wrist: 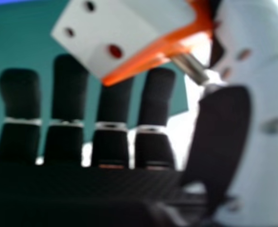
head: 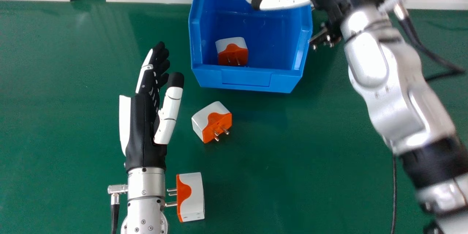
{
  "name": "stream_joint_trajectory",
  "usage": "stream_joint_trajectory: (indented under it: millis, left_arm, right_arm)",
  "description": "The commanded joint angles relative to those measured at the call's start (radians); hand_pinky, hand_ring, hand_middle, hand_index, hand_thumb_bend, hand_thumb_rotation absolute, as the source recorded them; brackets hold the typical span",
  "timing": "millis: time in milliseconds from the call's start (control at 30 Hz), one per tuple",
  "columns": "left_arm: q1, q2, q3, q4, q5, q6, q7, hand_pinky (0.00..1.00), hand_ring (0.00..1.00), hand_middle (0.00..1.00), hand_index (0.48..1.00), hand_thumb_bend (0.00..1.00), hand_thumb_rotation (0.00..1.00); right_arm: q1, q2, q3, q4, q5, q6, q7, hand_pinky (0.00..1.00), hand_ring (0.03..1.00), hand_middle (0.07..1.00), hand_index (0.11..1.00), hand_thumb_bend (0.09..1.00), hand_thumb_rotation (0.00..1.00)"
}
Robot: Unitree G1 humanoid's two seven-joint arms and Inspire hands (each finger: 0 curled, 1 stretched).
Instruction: Pick all objects and put in blue box
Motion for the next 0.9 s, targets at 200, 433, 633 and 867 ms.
stream_joint_trajectory:
  millis: [200,433,633,867]
  left_arm:
    - [-0.014,0.002,-0.002,0.0,0.01,-0.028,0.013,0.9,0.9,0.91,0.89,0.71,0.88]
    - [-0.018,0.003,-0.005,0.008,0.017,-0.038,0.025,0.9,0.9,0.91,0.889,0.71,0.88]
    - [-0.018,0.002,-0.005,0.011,0.016,-0.038,0.025,0.9,0.9,0.91,0.887,0.72,0.88]
    - [-0.02,0.0,-0.004,0.015,0.01,-0.035,0.021,0.91,0.9,0.91,0.887,0.72,0.88]
  right_arm:
    - [-0.245,0.009,0.132,0.461,-0.098,-0.15,-0.203,0.29,0.403,0.503,0.519,0.499,0.0]
    - [-0.309,0.016,0.249,0.649,-0.197,-0.176,-0.397,0.31,0.408,0.492,0.52,0.498,0.0]
    - [-0.317,0.03,0.3,0.691,-0.226,-0.101,-0.413,0.33,0.413,0.481,0.52,0.498,0.0]
    - [-0.318,0.043,0.313,0.663,-0.215,-0.004,-0.339,0.4,0.512,0.575,0.566,0.568,0.02]
